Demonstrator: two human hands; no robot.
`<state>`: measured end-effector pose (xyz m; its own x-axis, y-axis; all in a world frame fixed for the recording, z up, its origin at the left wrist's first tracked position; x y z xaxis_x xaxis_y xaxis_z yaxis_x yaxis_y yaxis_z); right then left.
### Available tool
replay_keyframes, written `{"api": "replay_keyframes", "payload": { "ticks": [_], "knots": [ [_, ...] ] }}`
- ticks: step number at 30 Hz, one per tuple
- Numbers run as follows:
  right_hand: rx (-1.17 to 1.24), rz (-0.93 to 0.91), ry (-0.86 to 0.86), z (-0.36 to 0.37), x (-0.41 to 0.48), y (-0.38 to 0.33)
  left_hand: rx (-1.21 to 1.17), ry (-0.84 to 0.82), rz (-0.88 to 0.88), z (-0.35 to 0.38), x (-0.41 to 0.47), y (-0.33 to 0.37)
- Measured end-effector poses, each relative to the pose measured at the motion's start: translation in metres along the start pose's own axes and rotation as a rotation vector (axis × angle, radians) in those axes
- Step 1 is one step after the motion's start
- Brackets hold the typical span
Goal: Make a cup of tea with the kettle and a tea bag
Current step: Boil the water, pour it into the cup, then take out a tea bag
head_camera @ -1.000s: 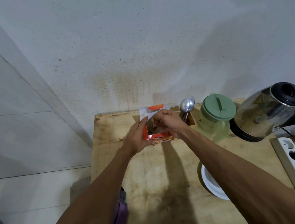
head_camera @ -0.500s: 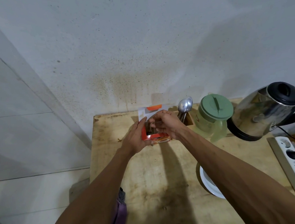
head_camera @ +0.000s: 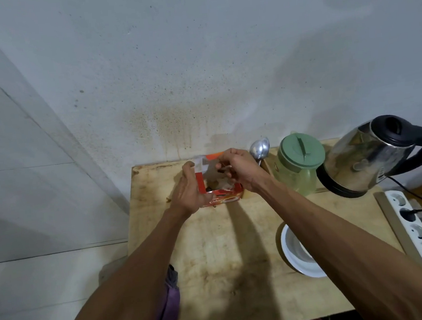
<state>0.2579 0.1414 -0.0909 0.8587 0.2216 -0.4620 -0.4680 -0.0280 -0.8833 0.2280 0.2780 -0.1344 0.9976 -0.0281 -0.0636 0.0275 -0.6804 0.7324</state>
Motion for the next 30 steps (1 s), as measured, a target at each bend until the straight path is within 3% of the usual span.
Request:
{"api": "replay_keyframes", "payload": {
  "ticks": [5,10,17,30],
  "knots": [
    [-0.213,-0.093,0.026,-0.004,-0.019,-0.035,0.068,0.047,0.079,-0.015,0.0,0.022],
    [-0.607,-0.216,0.073,-0.008,-0.039,-0.062,0.292,0.068,0.185,-0.014,-0.002,0.035],
    [-1.032,-0.141,0.109,-0.03,-0.053,-0.042,0.336,0.049,0.196,0.004,-0.024,0.026],
    [-0.865,-0.004,0.2,-0.074,-0.078,0.015,0.504,-0.037,0.13,0.034,-0.029,0.008]
  ]
}}
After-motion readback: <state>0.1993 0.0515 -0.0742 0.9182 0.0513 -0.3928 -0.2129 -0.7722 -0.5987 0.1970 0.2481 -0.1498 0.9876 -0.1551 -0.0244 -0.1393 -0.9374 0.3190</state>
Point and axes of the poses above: each hand's wrist, its own x-axis towards the middle knuckle, its own z-axis out of the palm, y = z × x, the point moved 10 cm from there along x, towards the middle knuckle, and after that the axes turned 2 degrees about z, right-handed, at the moved point
